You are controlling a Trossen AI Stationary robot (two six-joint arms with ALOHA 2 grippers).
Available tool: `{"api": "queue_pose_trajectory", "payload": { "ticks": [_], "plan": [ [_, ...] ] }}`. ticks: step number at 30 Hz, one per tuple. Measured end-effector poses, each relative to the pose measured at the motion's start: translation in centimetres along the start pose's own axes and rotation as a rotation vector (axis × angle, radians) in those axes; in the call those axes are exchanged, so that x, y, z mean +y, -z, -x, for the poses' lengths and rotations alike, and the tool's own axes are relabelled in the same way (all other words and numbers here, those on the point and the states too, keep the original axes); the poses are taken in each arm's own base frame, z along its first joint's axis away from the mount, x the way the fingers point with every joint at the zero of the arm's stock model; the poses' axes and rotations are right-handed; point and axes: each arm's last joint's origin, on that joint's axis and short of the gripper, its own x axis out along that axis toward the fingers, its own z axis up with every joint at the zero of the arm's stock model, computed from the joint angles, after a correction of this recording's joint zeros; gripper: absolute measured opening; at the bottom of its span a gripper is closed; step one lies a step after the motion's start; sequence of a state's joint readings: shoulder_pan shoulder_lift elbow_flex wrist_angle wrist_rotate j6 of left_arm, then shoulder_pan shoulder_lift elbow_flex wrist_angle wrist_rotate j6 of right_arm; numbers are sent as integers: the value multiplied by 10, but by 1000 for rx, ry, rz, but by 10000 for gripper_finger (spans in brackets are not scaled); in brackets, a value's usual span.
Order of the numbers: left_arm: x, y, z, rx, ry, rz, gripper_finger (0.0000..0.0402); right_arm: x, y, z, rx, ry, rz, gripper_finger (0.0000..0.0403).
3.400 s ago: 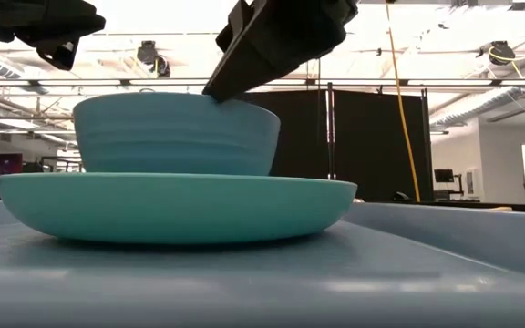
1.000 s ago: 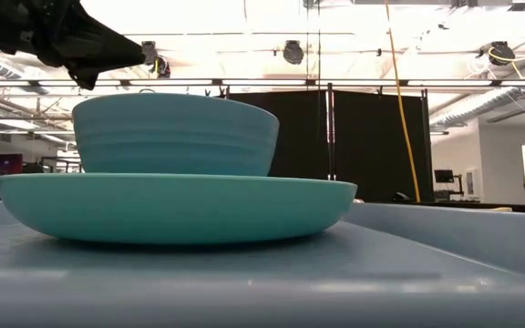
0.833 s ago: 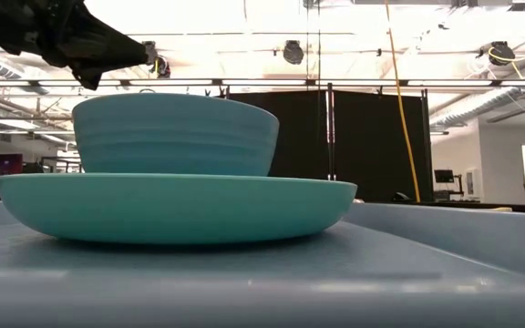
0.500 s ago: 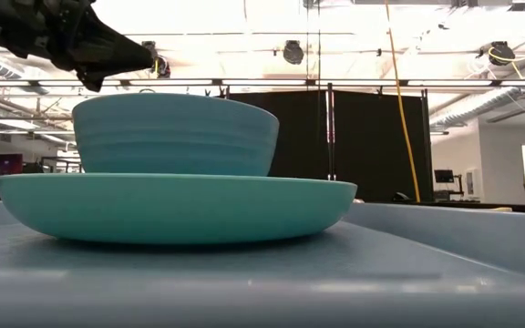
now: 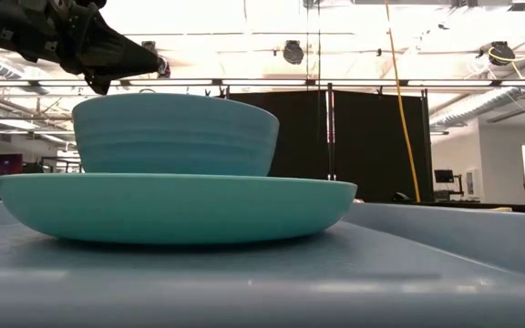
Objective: Set up tray
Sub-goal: Put the pink cup on the blue tray to the bottom right of the light blue plate
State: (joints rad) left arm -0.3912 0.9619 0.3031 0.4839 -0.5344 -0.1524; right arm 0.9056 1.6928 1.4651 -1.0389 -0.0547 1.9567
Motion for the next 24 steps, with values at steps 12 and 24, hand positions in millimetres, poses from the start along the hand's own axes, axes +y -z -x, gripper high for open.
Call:
{"api": "queue_pose_trajectory", "payload": {
  "ticks": [12,24],
  "plan": [
    [1,0,0,1,6,1,76,4,5,-11,-1,6,-25,144],
    [1,0,0,2,7,1,77,5,3,-21,4,-1,-6,140]
  ]
}}
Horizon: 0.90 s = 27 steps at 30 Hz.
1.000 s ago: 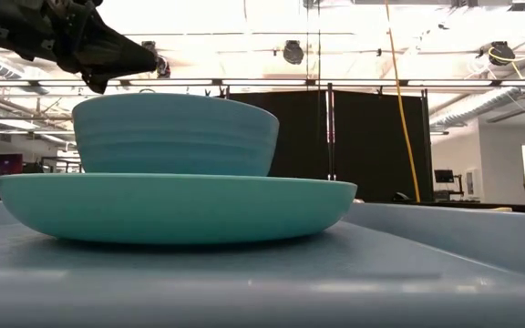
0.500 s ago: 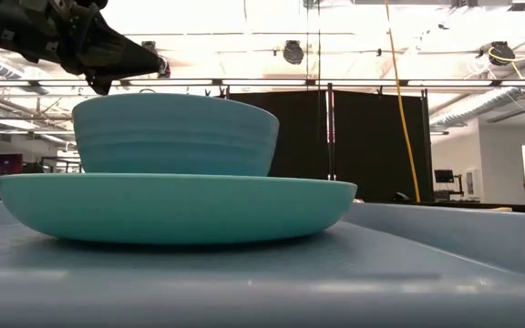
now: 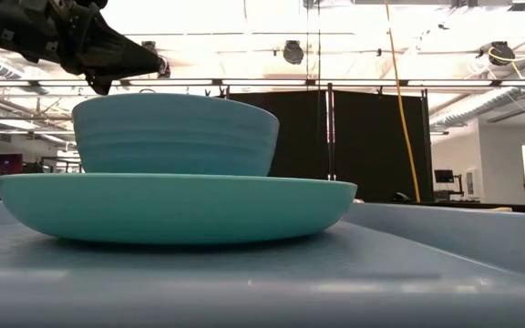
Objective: Set up tray
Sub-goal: Put the pink cup on the blue tray to the bottom right of the light blue plate
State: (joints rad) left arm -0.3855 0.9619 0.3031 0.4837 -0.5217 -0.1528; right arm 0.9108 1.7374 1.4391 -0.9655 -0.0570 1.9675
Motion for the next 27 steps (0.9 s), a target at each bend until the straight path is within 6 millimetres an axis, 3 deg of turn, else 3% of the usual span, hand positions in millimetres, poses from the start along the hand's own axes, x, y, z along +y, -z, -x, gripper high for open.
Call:
{"api": "queue_pose_trajectory", "payload": {
  "ticks": [6,13,27],
  "plan": [
    [0,0,0,0,0,0,77,-3,-3,-18,78,0,10,97],
    [0,0,0,0,0,0,77,-4,-5,-19,119,12,55,10],
    [0,0,0,0,0,-20,77,-7,-20,-11,82,44,134,1]
  ]
}}
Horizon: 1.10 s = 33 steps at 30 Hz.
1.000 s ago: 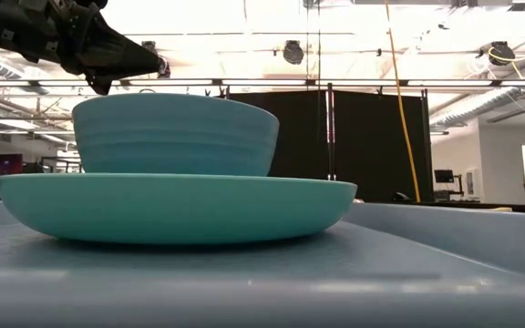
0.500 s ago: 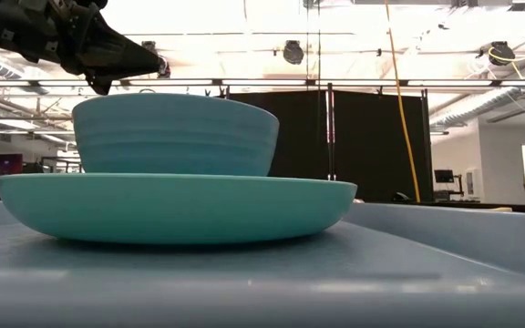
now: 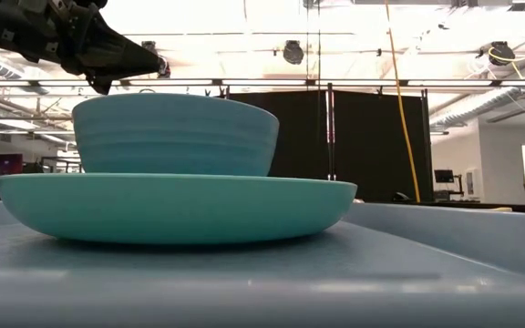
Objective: Set up tray
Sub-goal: Put the pink cup on the blue tray to the bottom right of the light blue plate
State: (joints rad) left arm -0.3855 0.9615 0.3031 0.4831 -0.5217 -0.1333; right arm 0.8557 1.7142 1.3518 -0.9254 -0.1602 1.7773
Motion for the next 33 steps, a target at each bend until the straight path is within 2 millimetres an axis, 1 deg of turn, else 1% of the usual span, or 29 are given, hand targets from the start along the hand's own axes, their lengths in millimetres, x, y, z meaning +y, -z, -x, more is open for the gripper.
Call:
{"api": "queue_pose_trajectory", "payload": {
  "ticks": [7,12,19,25,33],
  "plan": [
    [0,0,0,0,0,0,77,4,-21,5,-14,-11,79,1],
    [0,0,0,1,0,-1,77,8,-33,17,-60,2,149,0],
    [0,1,0,11,-1,1,76,19,-53,36,-134,-48,268,0],
    [0,4,0,43,23,12,77,19,-66,42,-145,-31,329,0],
    [-1,8,1,83,67,52,77,26,-77,45,-192,-97,473,0]
  ]
}}
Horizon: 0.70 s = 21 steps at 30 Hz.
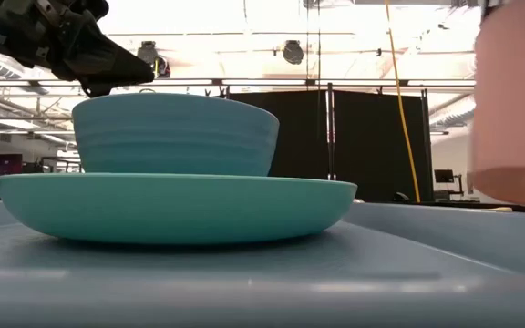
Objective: Set up tray
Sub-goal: Put the pink cup on the blue tray to the bottom right of the light blue plate
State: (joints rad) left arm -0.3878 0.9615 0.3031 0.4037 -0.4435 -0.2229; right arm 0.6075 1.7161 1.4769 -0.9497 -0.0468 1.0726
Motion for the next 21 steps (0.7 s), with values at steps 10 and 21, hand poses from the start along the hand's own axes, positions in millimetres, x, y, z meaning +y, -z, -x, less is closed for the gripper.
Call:
{"api": "queue_pose_trajectory", "payload": {
  "ticks": [10,21],
  "plan": [
    [1,5,0,45,-10,54,76,10,-9,1,-124,-72,315,0],
    [-6,7,3,61,23,56,76,16,-18,2,-199,-131,501,0]
  ]
}}
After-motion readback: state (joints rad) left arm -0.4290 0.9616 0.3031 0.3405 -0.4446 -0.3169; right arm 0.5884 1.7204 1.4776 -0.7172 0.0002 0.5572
